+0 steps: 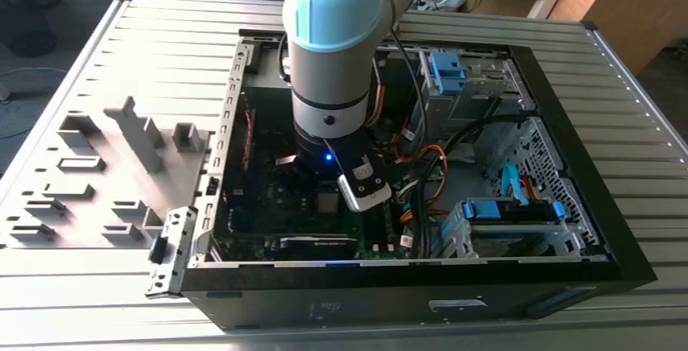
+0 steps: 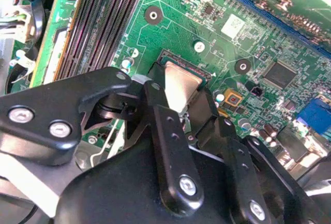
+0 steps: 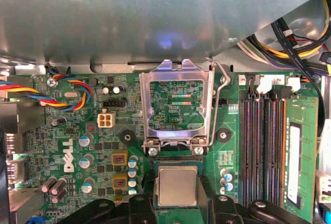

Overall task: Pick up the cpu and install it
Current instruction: 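Pick up the cpu and move it towards the insertion slot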

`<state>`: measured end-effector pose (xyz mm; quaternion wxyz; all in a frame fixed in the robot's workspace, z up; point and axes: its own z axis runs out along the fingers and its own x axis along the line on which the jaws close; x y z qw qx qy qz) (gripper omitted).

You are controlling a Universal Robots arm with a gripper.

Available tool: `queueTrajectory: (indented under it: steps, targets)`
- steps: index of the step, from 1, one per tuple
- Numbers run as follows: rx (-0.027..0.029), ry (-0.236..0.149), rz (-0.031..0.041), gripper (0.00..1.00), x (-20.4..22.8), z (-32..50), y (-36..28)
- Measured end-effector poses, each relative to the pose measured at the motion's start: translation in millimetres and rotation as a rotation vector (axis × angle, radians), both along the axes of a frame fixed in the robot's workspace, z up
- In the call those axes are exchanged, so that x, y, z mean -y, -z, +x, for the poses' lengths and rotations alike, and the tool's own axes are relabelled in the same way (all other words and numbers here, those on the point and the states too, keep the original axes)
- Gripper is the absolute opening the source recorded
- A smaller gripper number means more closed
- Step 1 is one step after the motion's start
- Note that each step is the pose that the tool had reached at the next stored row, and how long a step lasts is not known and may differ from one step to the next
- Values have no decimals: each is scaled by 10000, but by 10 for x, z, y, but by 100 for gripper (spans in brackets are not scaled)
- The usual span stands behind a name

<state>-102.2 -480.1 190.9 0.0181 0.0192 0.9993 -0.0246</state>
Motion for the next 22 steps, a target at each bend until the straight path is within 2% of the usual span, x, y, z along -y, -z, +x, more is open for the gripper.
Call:
queueTrajectory:
  steps: [14,18,22]
  targets:
    - [2,0,2,41,-1,3,-2]
    - [1,-1,0,41,0,3,-35]
    - [2,-3,3,41,0,3,-40]
